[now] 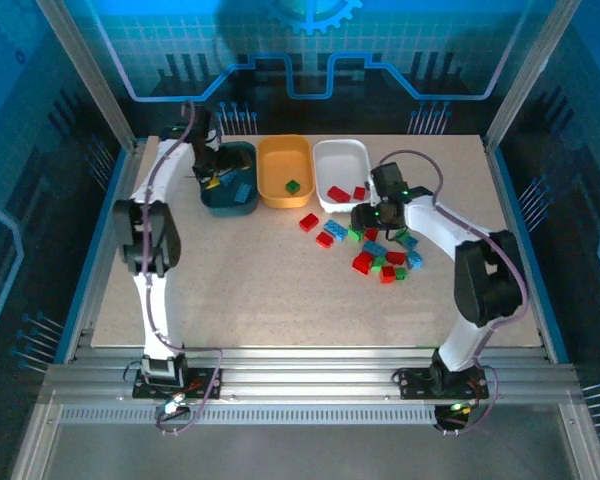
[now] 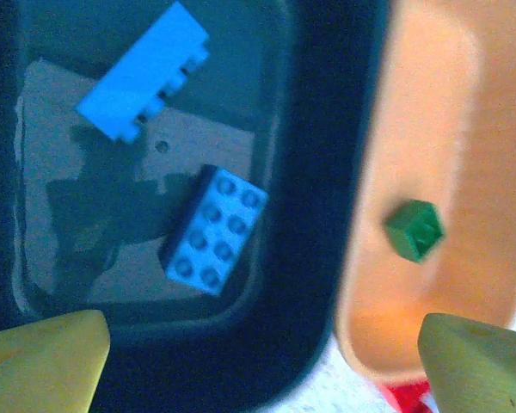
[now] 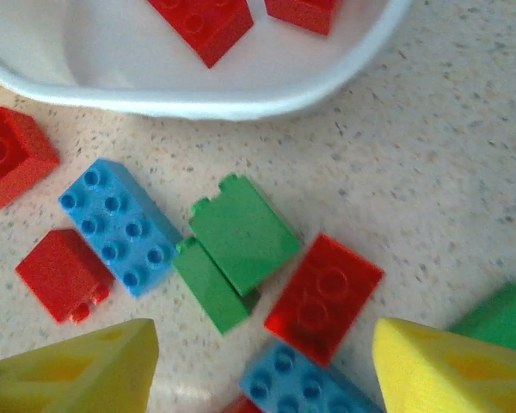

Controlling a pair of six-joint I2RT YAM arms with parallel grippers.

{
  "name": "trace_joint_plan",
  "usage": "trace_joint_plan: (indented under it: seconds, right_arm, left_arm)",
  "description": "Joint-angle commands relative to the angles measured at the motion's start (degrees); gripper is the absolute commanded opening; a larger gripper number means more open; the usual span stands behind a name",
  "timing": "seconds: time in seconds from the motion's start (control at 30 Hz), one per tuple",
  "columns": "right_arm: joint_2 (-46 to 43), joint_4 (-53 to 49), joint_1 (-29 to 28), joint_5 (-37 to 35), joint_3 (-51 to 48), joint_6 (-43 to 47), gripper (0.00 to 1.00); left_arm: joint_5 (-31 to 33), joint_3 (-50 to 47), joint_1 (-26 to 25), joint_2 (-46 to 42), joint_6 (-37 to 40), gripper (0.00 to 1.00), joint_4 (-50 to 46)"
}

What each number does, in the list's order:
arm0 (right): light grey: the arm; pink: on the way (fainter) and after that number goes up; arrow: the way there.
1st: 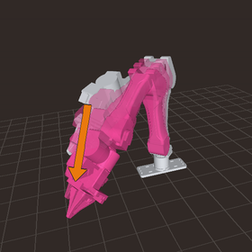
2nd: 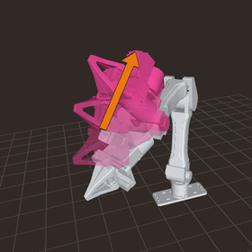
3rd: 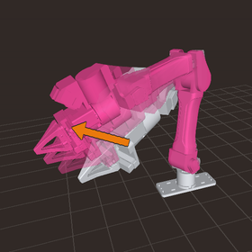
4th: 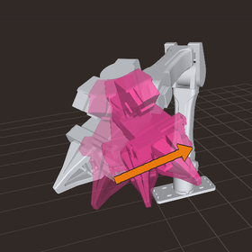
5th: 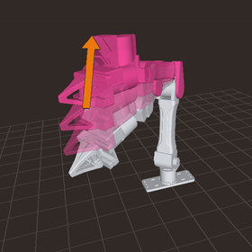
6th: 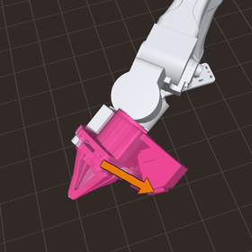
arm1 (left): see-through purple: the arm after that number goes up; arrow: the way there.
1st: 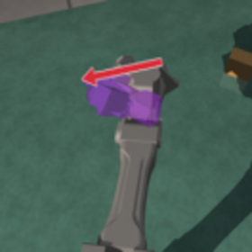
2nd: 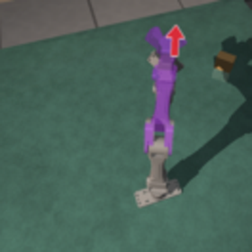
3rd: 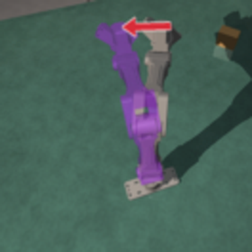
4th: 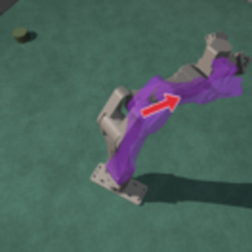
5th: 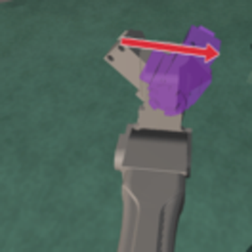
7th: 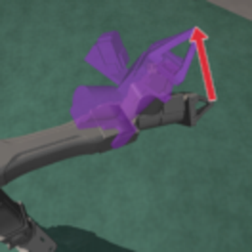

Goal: Sort the legos into containers by color

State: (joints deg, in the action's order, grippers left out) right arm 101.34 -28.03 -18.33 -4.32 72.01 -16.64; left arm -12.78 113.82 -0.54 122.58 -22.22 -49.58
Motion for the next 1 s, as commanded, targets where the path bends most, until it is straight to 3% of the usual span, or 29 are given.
trace_joint_plan:
  seconds: [0.0,0.23,0.47,0.7,0.87,0.97]
  right_arm:
    - [3.4,-1.1,-2.2,0.5,3.4,4.5,0.62]
    - [8.6,-2.1,-6.5,-1.5,5.7,6.2,0.57]
    - [9.4,-2.5,-9.4,-4.7,4.3,6.0,0.56]
    - [2.4,-1.9,-10.4,6.8,0.1,3.1,0.56]
    - [-0.8,-3.7,-9.4,-7.0,0.3,3.5,0.57]
    - [1.7,-4.1,-7.7,-9.1,1.8,4.9,0.58]
  left_arm:
    - [-6.4,-11.6,-0.2,-12.3,-3.4,0.94,7.4]
    - [-10.5,-30.0,-0.3,-24.7,-5.4,0.94,12.8]
    - [-11.2,-31.7,-0.9,-26.8,-5.3,0.94,12.9]
    - [-12.2,-31.4,-1.4,-27.0,-4.8,0.95,13.1]
    - [-13.3,-32.6,-1.6,-27.4,-5.1,0.95,14.8]
    - [-13.6,-33.0,-2.0,-27.3,-5.3,0.95,15.3]
